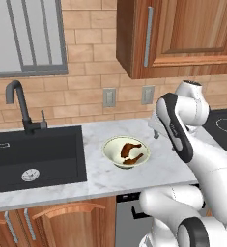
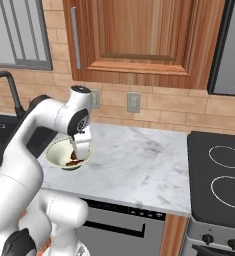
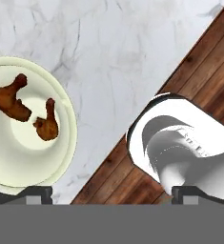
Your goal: Place the bowl with the sweet potato and carrot on the second highest shelf of the fridge. Place the bowl with the chicken drumsticks on the top shelf of the fridge.
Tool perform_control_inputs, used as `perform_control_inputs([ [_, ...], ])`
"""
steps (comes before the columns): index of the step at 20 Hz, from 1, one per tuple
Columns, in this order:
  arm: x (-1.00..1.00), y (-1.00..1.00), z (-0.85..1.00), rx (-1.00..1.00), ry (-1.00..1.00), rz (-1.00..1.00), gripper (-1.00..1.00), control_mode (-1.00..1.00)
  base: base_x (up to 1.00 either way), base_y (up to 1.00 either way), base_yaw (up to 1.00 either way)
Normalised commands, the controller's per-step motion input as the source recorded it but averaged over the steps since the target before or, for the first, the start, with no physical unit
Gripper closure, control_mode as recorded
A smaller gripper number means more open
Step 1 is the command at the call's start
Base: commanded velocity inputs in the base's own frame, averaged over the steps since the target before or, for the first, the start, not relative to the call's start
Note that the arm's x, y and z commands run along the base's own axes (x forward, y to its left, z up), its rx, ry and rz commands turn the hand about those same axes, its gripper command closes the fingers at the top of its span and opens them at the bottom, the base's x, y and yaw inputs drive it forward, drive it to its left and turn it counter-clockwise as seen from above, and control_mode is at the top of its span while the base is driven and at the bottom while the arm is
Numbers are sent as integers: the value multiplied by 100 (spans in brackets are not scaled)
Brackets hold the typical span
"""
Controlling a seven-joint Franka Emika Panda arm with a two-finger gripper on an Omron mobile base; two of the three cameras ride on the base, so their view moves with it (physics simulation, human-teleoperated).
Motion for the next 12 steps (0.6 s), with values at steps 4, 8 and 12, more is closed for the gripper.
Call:
perform_control_inputs([
  [4, 9, 12, -72, 0, 0, 1, -100, -100, 0, 0, 0],
  [8, 24, 12, -56, -2, 0, 4, -100, -100, 0, 0, 0],
  [12, 33, 8, -45, -3, 0, 6, -100, -100, 0, 0, 0],
])
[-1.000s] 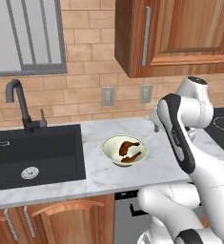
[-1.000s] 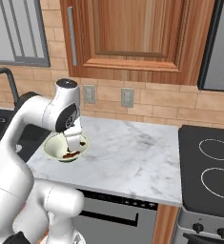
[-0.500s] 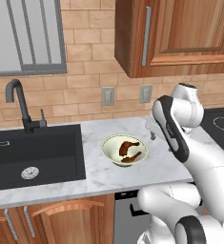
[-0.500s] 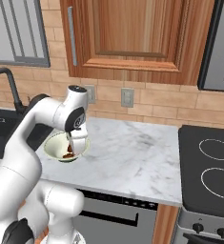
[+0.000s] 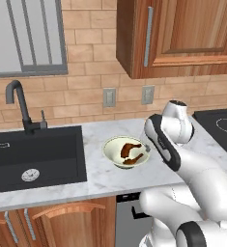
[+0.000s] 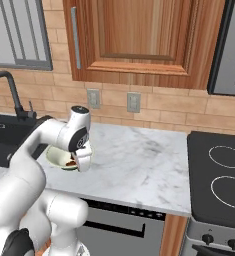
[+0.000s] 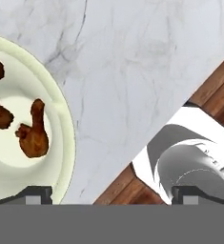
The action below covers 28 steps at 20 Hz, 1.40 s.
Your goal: Place the bowl with the sweet potato and carrot on the second highest shelf of the fridge. Place the bowl with the chicken drumsticks on the top shelf of the fridge.
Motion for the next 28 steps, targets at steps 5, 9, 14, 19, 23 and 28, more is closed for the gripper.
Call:
perform_control_inputs([
  [5, 37, 15, -14, -6, 0, 5, -100, -100, 0, 0, 0],
  [9, 30, 24, -39, -9, 0, 7, -100, -100, 0, 0, 0],
  [14, 8, 10, -46, -10, 0, 10, -100, -100, 0, 0, 0],
  [19, 13, 0, -33, -3, -1, 11, -100, -100, 0, 0, 0],
  [23, 27, 0, -18, 0, -2, 7, -100, -100, 0, 0, 0],
  [28, 30, 10, -12, 0, 0, 2, 100, -100, 0, 0, 0],
])
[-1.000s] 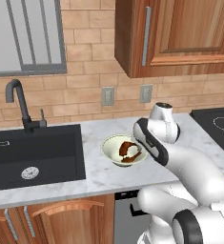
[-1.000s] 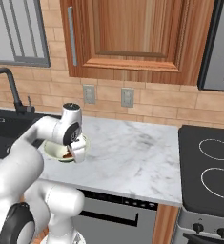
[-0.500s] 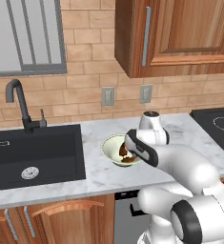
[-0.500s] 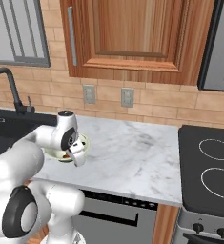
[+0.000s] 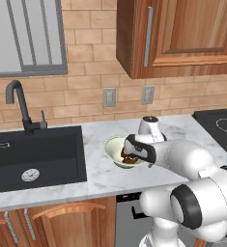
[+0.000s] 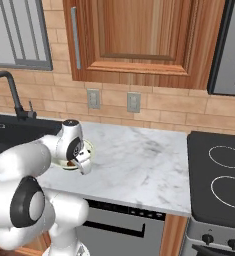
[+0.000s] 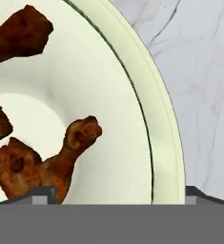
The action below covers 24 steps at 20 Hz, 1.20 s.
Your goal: Place the bowl with the sweet potato and carrot on the second highest shelf of the fridge. Place the bowl with the chicken drumsticks on the top shelf of the fridge.
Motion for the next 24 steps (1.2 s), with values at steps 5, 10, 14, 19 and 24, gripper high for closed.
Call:
perform_control_inputs([
  [5, 20, 9, -3, 0, 0, 0, 100, -100, 0, 0, 0],
  [10, -3, 0, 3, 0, -2, 0, 100, -100, 0, 0, 0],
  [14, -55, 0, 29, 0, -20, -4, 100, -100, 0, 0, 0],
  [19, -88, -6, 45, 1, -30, -16, 100, -100, 0, 0, 0],
  [24, -93, -7, 70, 1, -46, -23, 100, -100, 0, 0, 0],
])
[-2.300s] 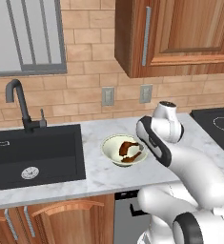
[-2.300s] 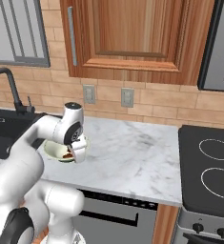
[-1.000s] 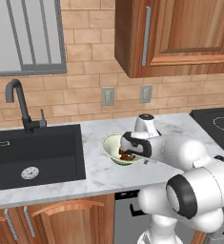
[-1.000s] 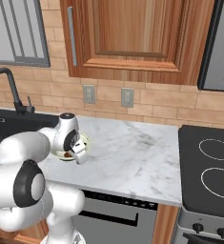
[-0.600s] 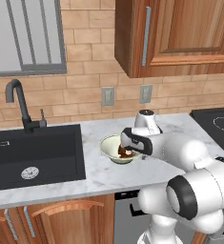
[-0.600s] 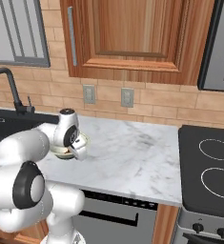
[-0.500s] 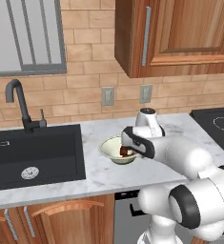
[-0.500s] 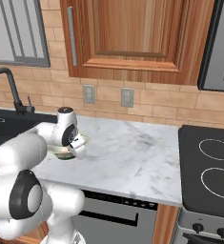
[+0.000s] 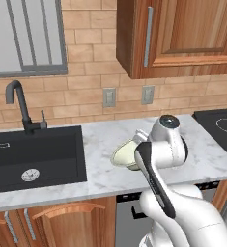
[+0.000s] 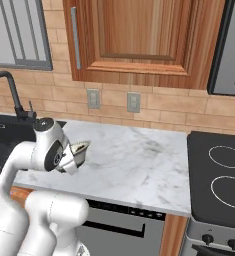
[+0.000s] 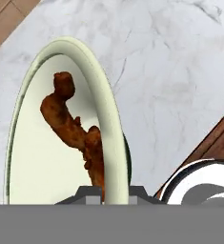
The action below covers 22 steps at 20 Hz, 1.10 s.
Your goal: Place the bowl with the sweet potato and carrot on the second highest shelf of the fridge. Place the bowl with the chicken drumsticks on the top shelf of the fridge.
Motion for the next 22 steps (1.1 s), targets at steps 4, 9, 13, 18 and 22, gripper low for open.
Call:
perform_control_inputs([
  [4, -88, -14, 94, 2, -48, -23, 100, -100, 0, 0, 0],
  [9, -89, -33, 100, 15, -38, -21, 100, -100, 0, 0, 0],
  [13, -85, -56, 80, 30, -11, -12, 100, -100, 0, 0, 0],
  [18, -70, -39, 12, 13, -2, -8, 100, 100, -20, -10, -4],
  [22, 0, 0, 0, 0, 0, 0, 100, 100, -100, -57, -29],
])
